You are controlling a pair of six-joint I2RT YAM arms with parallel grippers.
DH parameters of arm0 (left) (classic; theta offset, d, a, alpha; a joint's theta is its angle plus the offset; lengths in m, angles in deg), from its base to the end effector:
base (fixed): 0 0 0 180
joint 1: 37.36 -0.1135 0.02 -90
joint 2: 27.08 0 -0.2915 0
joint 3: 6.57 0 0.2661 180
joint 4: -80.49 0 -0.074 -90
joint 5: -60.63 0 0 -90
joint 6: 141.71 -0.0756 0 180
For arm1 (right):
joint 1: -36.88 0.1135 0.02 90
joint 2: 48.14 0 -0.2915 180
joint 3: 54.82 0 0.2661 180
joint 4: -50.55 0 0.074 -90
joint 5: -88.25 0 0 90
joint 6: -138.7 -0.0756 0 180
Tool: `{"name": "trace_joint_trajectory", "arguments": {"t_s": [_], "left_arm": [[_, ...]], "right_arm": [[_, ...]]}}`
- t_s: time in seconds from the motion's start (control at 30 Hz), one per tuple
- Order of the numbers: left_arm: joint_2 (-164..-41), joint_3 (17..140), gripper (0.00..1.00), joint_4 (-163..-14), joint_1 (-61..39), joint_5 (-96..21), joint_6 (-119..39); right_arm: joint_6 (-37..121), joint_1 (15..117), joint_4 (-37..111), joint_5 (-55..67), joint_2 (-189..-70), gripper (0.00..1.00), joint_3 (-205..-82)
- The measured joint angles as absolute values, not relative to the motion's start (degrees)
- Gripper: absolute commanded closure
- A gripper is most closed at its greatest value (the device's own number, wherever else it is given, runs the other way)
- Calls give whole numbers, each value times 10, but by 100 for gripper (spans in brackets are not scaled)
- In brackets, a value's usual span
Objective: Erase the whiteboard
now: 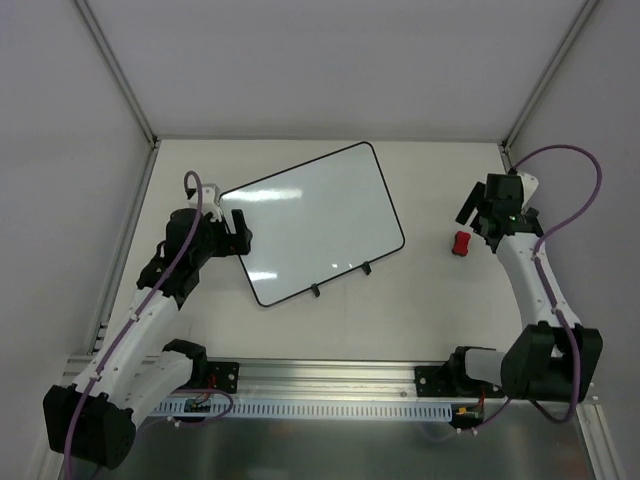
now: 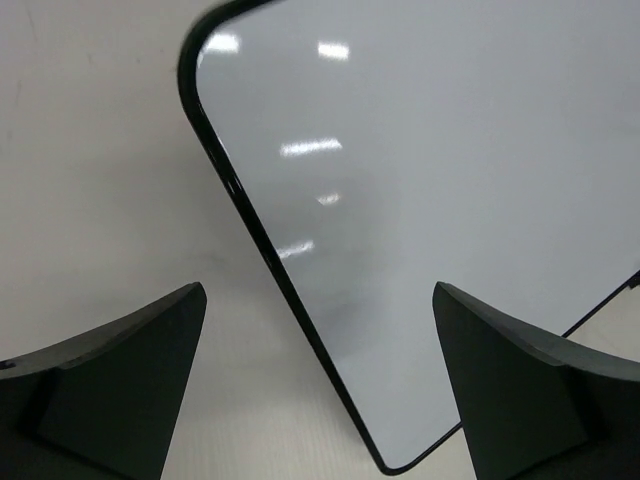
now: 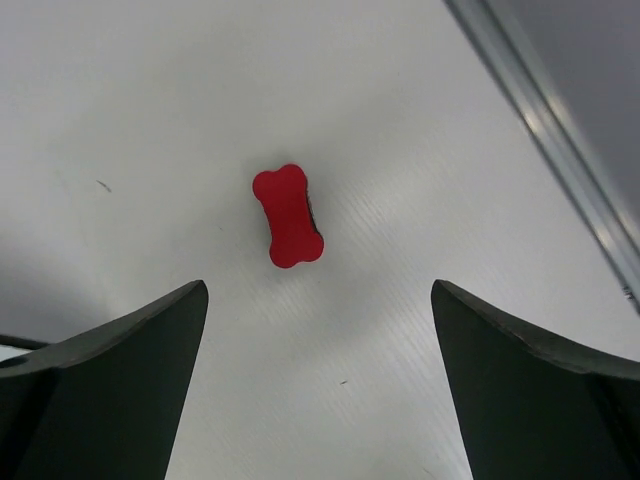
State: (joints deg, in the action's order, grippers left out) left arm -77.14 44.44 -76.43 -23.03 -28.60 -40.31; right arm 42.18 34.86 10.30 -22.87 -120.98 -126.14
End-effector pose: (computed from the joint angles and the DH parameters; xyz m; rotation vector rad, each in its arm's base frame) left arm 0.2304 -0.0578 0.2851 0.0414 1.9672 -0.2819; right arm 0.3066 -0.0381 0.2887 0.3566 2.2412 -0.3815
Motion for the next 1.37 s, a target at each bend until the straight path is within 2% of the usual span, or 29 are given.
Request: {"name": "trace_joint_trajectory", "arguments": {"t_s": [0.43, 0.7, 0.93, 1.37], "left_arm": [[-660, 704, 1, -640, -230, -181, -436], [-611, 842, 1, -619, -230, -117, -494], [-592, 875, 1, -602, -222, -75, -532], [-563, 862, 1, -586, -215, -49, -552]], "right_arm": [[543, 348, 4, -167, -980, 1, -1489], [574, 351, -22, -138, -893, 1, -1556], [601, 364, -33, -132, -859, 1, -1567], [629, 373, -33, -128, -847, 1, -1567]]}}
